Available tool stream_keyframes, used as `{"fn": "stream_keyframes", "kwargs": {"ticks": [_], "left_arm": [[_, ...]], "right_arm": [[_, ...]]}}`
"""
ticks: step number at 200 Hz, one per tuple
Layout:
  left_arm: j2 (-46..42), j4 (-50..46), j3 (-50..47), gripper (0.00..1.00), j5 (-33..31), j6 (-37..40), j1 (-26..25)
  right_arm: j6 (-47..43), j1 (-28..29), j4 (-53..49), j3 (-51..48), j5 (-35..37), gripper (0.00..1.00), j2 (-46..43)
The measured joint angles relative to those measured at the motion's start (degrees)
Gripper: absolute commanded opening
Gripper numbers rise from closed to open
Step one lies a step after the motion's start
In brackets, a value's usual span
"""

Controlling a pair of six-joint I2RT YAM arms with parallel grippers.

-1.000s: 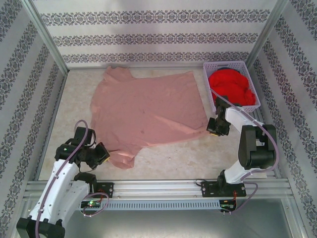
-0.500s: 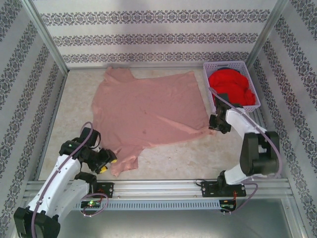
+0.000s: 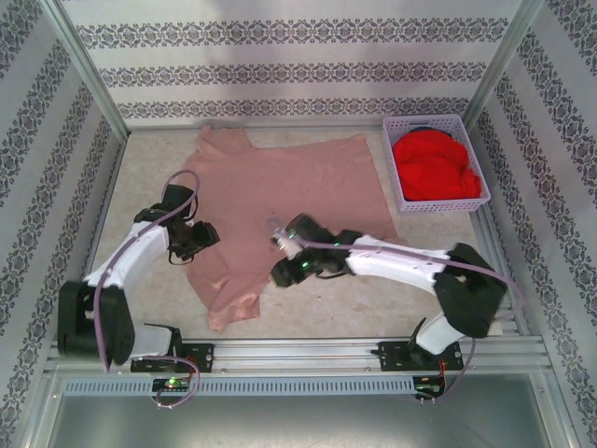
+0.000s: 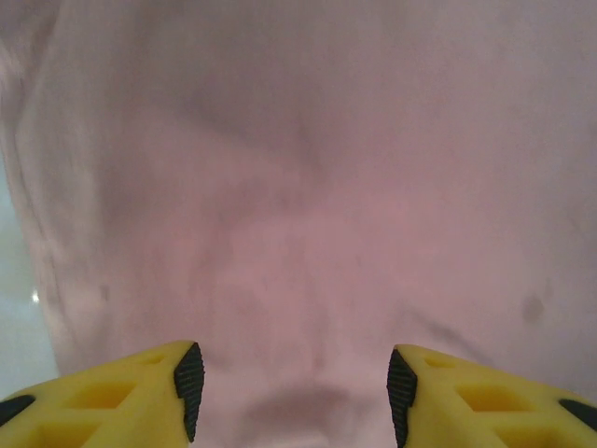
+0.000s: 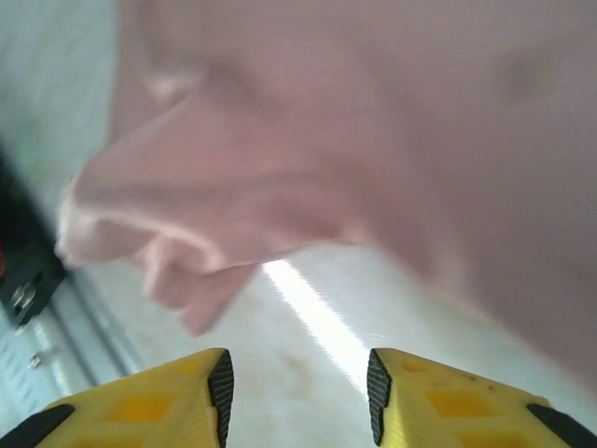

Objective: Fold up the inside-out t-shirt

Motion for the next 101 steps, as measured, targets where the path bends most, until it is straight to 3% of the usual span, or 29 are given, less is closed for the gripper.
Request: {"fn": "stream_keyframes", "kwargs": {"ticks": [34, 101], "left_arm": [[8.9, 8.2, 0.1, 0.56, -0.5, 1.1, 1.4], [17.0, 15.6, 2.7, 0.56, -0.3, 1.7, 3.4]], "right_arm": [[-4.2, 7.5, 1.0, 4.4, -2.9, 0.28, 7.5], [-14.7, 7.8, -1.2, 12.5, -8.0, 0.19, 15.7]]}}
